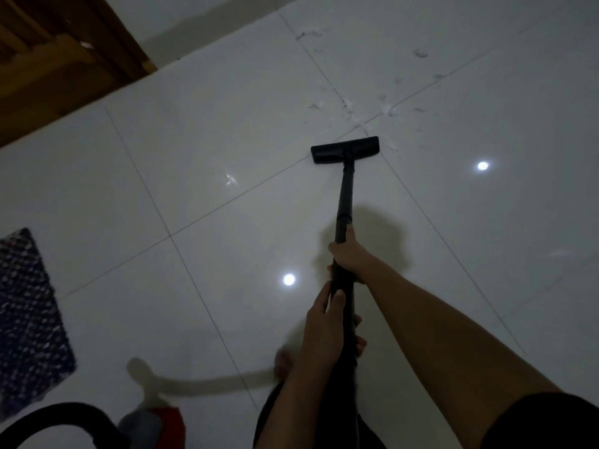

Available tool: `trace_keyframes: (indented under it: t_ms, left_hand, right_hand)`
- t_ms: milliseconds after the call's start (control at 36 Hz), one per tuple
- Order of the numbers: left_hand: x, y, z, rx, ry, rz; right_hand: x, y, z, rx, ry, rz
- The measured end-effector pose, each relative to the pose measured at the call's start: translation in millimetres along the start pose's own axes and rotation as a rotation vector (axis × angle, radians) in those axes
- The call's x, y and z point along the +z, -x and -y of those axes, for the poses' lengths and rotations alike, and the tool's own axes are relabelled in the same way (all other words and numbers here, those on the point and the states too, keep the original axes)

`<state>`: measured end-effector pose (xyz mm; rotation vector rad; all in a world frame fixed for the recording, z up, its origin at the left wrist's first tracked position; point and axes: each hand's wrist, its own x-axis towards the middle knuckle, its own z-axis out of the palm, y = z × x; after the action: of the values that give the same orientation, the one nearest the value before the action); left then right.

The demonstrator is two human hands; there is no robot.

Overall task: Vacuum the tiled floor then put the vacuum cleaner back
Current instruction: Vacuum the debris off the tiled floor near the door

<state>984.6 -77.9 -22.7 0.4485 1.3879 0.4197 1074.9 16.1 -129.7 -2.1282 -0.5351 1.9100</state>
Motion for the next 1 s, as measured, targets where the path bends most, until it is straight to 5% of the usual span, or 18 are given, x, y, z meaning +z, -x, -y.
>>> trace_keyframes:
  t_ms: [1000]
  left_hand:
    - [-38, -159, -190, 0.027, 0.041, 0.022]
  right_hand:
    - [4, -117, 227, -0.01, 0.022, 0.001]
